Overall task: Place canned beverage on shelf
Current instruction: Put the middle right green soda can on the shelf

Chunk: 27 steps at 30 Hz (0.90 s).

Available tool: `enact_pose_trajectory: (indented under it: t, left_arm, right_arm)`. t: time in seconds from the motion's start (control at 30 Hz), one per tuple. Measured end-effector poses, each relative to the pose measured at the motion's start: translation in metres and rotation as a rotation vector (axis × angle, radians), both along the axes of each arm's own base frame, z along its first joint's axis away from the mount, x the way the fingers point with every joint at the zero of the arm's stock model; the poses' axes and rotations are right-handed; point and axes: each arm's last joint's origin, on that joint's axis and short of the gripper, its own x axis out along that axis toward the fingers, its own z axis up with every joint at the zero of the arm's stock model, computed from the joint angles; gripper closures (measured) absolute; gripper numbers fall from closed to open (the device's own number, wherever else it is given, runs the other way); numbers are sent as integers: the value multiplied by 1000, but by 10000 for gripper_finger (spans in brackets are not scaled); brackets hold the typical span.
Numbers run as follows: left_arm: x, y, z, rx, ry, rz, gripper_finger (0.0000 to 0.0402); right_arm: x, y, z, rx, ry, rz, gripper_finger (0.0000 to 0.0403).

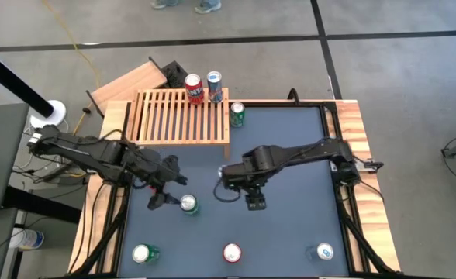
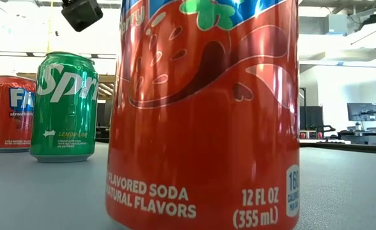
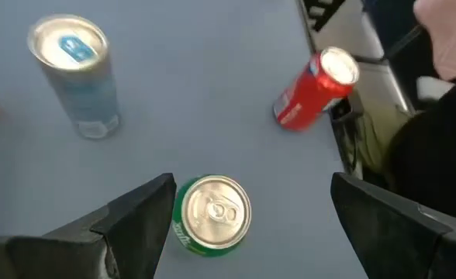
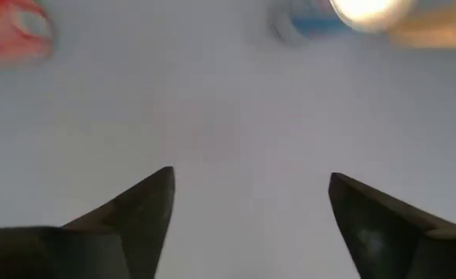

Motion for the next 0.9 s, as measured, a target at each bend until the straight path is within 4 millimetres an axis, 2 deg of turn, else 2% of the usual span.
enact_pose_trajectory:
  t: [0.17, 0.27, 0.37, 0.57, 0.63, 0.77, 0.9]
  left_arm:
    - [23, -5, -6, 20, 89, 74, 70]
    - [37, -9, -9, 14, 167, 98, 70]
    - [51, -11, -8, 3, 257, 148, 70]
    - [78, -15, -7, -25, 489, 337, 70]
    - [86, -18, -13, -42, 566, 381, 70]
    - [100, -24, -30, -118, 712, 417, 70]
    - [107, -26, -43, -154, 781, 464, 70]
  right_arm:
    - [-49, 1, -2, -120, 20, -124, 130]
    - [-83, 1, -10, -194, -11, -218, 188]
    - [-110, 2, -24, -191, -72, -294, 256]
    - [-141, 2, -52, -109, -204, -325, 383]
    - [-146, 2, -59, -93, -231, -315, 396]
    - [-152, 3, -67, -89, -234, -298, 388]
    - [-153, 3, -71, -95, -231, -272, 396]
